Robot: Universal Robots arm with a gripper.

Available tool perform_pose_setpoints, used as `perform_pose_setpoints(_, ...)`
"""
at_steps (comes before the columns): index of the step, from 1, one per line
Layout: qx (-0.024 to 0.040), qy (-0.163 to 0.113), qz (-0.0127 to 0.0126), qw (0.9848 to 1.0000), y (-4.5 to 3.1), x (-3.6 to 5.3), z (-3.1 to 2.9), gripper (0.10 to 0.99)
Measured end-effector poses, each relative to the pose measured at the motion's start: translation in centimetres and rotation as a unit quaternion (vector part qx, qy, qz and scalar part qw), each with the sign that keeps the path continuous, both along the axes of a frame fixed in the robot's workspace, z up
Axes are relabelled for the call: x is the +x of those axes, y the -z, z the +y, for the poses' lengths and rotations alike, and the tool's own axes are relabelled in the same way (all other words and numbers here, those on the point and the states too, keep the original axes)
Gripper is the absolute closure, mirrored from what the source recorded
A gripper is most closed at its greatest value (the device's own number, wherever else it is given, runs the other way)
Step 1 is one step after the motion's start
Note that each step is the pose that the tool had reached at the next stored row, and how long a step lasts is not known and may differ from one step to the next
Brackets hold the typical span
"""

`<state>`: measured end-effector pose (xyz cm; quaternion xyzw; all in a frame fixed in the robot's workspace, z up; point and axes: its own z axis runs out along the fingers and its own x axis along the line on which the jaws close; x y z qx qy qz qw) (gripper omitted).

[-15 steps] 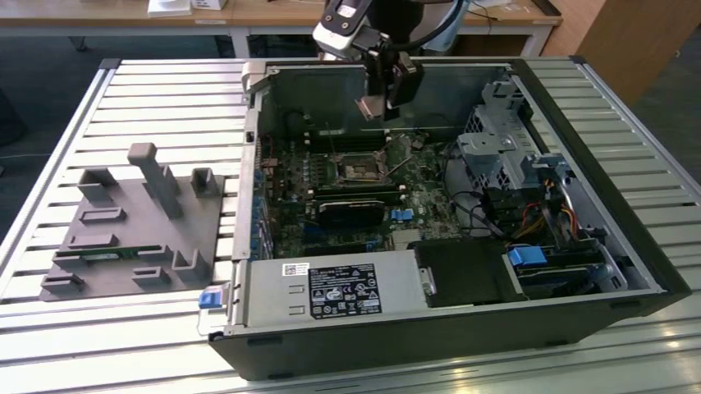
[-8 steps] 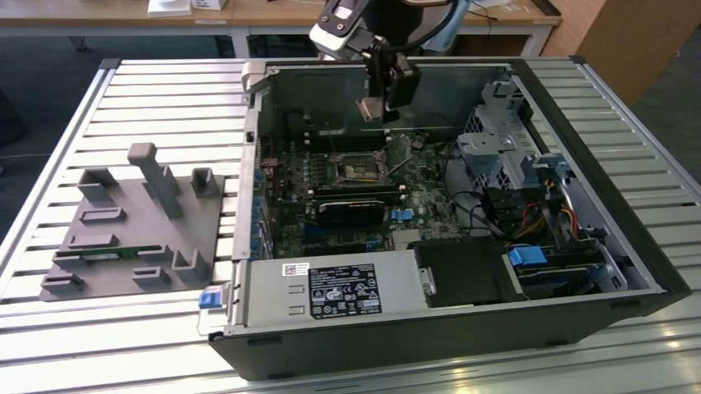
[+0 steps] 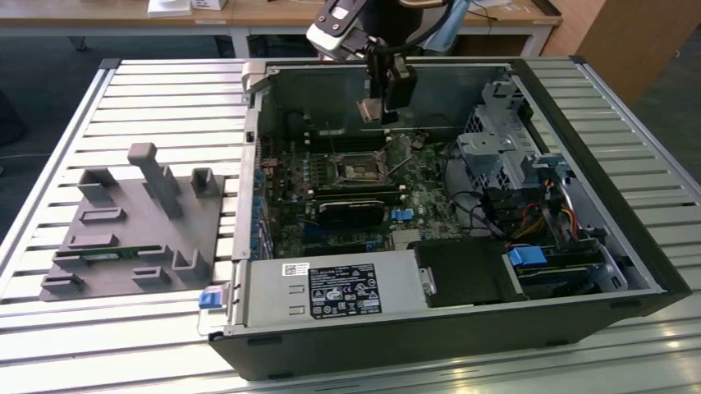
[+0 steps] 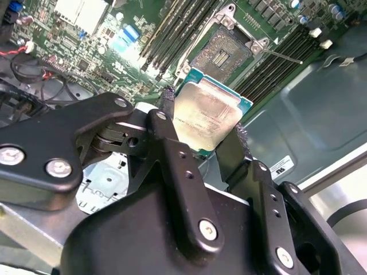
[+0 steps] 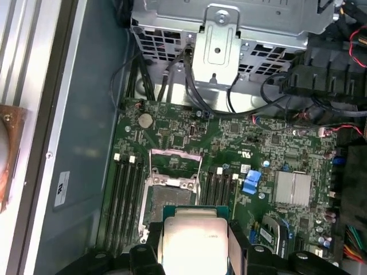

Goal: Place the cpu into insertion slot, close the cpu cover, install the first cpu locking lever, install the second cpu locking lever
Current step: 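Place the cpu into insertion slot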

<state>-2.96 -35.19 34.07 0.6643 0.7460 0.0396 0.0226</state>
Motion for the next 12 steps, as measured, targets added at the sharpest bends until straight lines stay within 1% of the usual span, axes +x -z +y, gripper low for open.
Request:
perform_pose_setpoints(4,-0.0001,0.009,0.0000,1.0000,0.07,0.00,0.00,0.549)
perform_pose_setpoints(12,0.0000,0.015,0.0000,0.9999,0.24,-0.03,0.00,0.549)
